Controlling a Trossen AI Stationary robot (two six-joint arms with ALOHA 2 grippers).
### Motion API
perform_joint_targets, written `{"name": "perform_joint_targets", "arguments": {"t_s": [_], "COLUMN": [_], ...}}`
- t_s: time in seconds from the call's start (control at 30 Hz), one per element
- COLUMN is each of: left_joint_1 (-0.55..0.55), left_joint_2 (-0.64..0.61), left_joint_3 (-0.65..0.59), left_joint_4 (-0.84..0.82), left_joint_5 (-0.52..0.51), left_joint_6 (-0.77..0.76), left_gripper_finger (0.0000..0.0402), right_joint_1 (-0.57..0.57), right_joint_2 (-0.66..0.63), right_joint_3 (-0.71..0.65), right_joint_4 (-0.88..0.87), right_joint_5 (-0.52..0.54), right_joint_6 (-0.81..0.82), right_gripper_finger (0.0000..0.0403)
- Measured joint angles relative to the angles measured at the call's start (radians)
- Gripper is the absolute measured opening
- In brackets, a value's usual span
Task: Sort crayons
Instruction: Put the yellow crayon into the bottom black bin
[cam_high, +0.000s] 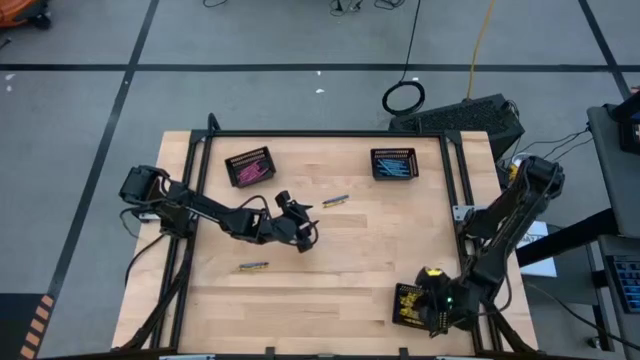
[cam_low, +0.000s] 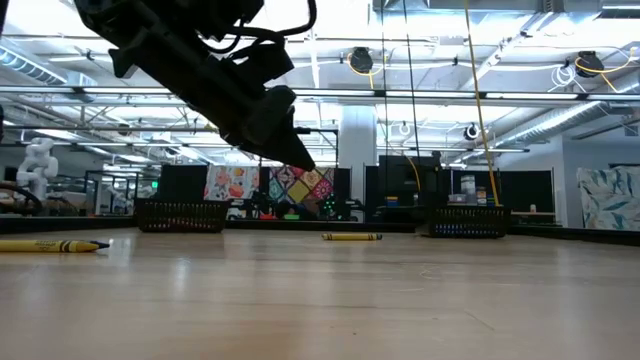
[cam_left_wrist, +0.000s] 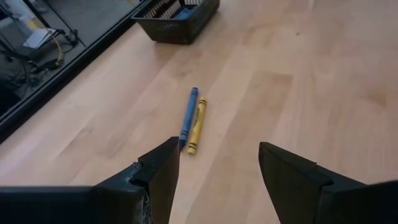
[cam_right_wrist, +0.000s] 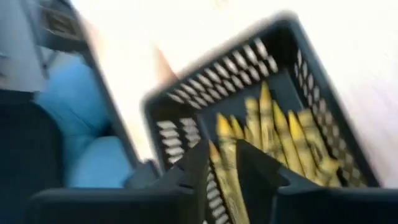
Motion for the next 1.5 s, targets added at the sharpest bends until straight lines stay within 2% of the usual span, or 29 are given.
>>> {"name": "perform_joint_targets", "arguments": {"t_s": [0.13, 0.2, 0.3, 0.33, 0.37, 0.47, 0.57, 0.7, 0.77, 0.97, 1.13, 1.33, 1.5], "left_joint_1": [0.001, -0.003, -0.007, -0.003, 0.003, 0.050, 0.112, 0.201, 0.226, 0.233, 0.238, 0.250, 0.256], "left_joint_2": [0.000, 0.000, 0.000, 0.000, 0.000, 0.000, 0.001, 0.001, 0.007, 0.067, 0.162, 0.259, 0.301], "left_joint_3": [0.000, 0.000, 0.000, 0.000, 0.000, 0.000, 0.000, 0.000, 0.000, 0.002, 0.001, 0.003, 0.019], "left_joint_4": [0.009, 0.011, 0.013, 0.014, 0.013, -0.007, -0.039, -0.066, -0.080, -0.038, 0.096, 0.274, 0.301], "left_joint_5": [0.002, 0.008, 0.029, 0.042, 0.056, 0.101, 0.201, 0.445, 0.497, 0.497, 0.496, 0.489, 0.440], "left_joint_6": [-0.005, -0.004, -0.006, -0.016, -0.042, -0.156, -0.189, -0.182, -0.127, 0.112, 0.181, 0.202, 0.195], "left_gripper_finger": [0.0223, 0.0223, 0.0223, 0.0223, 0.0223, 0.0223, 0.0223, 0.0223, 0.0223, 0.0223, 0.0223, 0.0223, 0.0223], "right_joint_1": [-0.021, -0.036, -0.080, -0.106, -0.140, -0.262, -0.373, -0.496, -0.543, -0.613, -0.619, -0.604, -0.596], "right_joint_2": [-0.111, -0.149, -0.176, -0.180, -0.184, -0.183, -0.155, -0.097, -0.052, 0.110, 0.227, 0.282, 0.287], "right_joint_3": [0.001, 0.001, 0.001, 0.001, 0.001, 0.001, 0.000, 0.000, 0.000, 0.000, 0.000, 0.000, 0.000], "right_joint_4": [0.000, -0.003, -0.005, -0.014, -0.030, -0.087, -0.095, -0.032, 0.019, 0.240, 0.431, 0.464, 0.472], "right_joint_5": [0.140, 0.282, 0.575, 0.641, 0.664, 0.566, 0.445, 0.344, 0.308, 0.302, 0.299, 0.299, 0.300], "right_joint_6": [-0.117, -0.234, -0.413, -0.438, -0.448, -0.472, -0.590, -0.773, -0.853, -1.010, -1.058, -1.022, -1.020], "right_gripper_finger": [0.0116, 0.0130, 0.0139, 0.0139, 0.0140, 0.0135, 0.0127, 0.0120, 0.0118, 0.0116, 0.0116, 0.0116, 0.0116]}}
